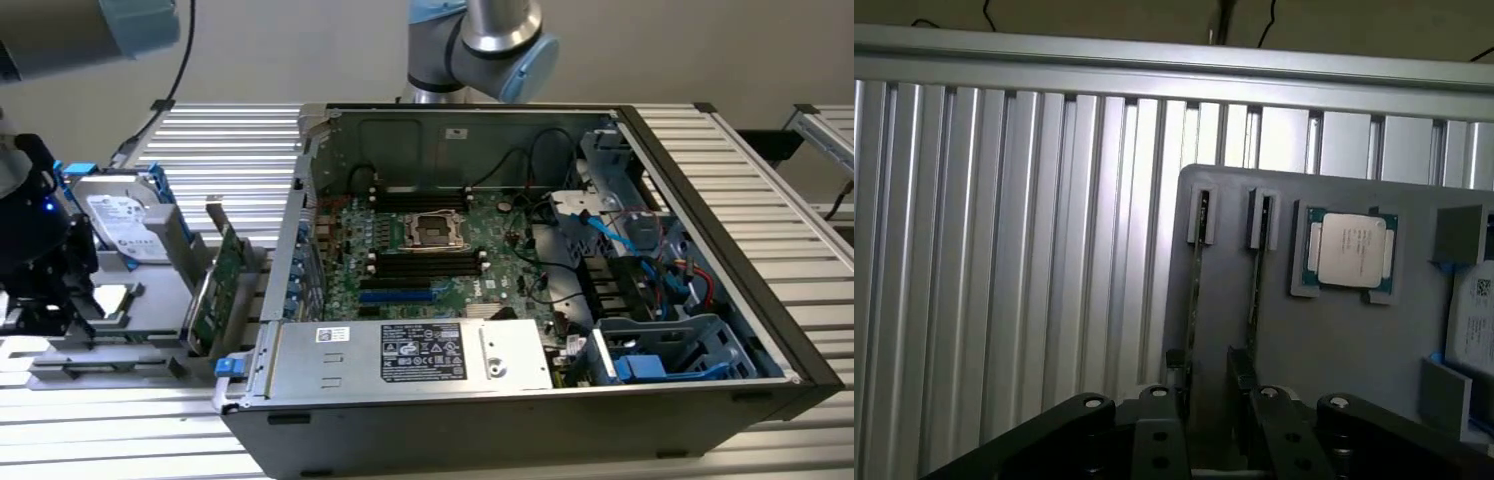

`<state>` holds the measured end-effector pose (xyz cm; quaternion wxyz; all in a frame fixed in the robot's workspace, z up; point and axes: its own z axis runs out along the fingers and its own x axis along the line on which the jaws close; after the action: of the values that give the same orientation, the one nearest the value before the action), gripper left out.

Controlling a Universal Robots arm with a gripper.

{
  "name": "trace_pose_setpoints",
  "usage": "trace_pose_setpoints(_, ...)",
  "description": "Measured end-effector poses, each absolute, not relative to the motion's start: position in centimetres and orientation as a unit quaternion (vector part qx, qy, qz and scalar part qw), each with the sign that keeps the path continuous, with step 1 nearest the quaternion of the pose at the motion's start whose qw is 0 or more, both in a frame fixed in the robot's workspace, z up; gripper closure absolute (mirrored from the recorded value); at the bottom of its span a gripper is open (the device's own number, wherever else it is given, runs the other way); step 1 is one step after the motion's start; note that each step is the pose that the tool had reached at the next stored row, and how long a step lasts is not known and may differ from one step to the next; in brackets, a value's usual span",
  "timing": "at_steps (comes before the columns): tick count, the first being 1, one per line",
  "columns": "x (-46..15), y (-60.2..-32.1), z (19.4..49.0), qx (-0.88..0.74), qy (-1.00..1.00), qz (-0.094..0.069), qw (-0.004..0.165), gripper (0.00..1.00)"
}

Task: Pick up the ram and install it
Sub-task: 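Pick up the ram and move it above insertion slot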

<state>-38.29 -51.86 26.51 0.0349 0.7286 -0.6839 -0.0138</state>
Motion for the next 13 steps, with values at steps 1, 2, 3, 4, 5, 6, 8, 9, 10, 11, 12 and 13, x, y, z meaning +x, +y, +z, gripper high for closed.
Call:
trace_pose_setpoints(1, -38.2, -51.9, 26.3, 0.729, -0.684, -0.014, 0.035, 0.69)
trace_pose_setpoints(2, -38.2, -52.0, 26.1, 0.729, -0.684, -0.014, 0.035, 0.69)
trace_pose_setpoints(3, -38.2, -52.2, 26.0, 0.729, -0.684, -0.014, 0.035, 0.69)
trace_pose_setpoints(4, -38.2, -52.3, 25.8, 0.729, -0.684, -0.014, 0.035, 0.69)
trace_pose_setpoints(5, -38.2, -52.5, 25.6, 0.729, -0.684, -0.014, 0.035, 0.69)
trace_pose_setpoints(6, -38.2, -52.6, 25.4, 0.729, -0.684, -0.014, 0.035, 0.69)
trace_pose_setpoints(8, -38.2, -52.9, 25.1, 0.729, -0.684, -0.014, 0.035, 0.69)
trace_pose_setpoints(9, -38.2, -53.1, 24.9, 0.729, -0.684, -0.014, 0.035, 0.69)
trace_pose_setpoints(10, -38.2, -53.2, 24.7, 0.729, -0.684, -0.014, 0.035, 0.69)
trace_pose_setpoints(11, -38.2, -53.3, 24.5, 0.729, -0.684, -0.014, 0.035, 0.69)
trace_pose_setpoints(12, -38.2, -53.4, 24.3, 0.729, -0.684, -0.014, 0.035, 0.69)
trace_pose_setpoints(13, -38.2, -53.4, 24.1, 0.729, -0.684, -0.014, 0.035, 0.69)
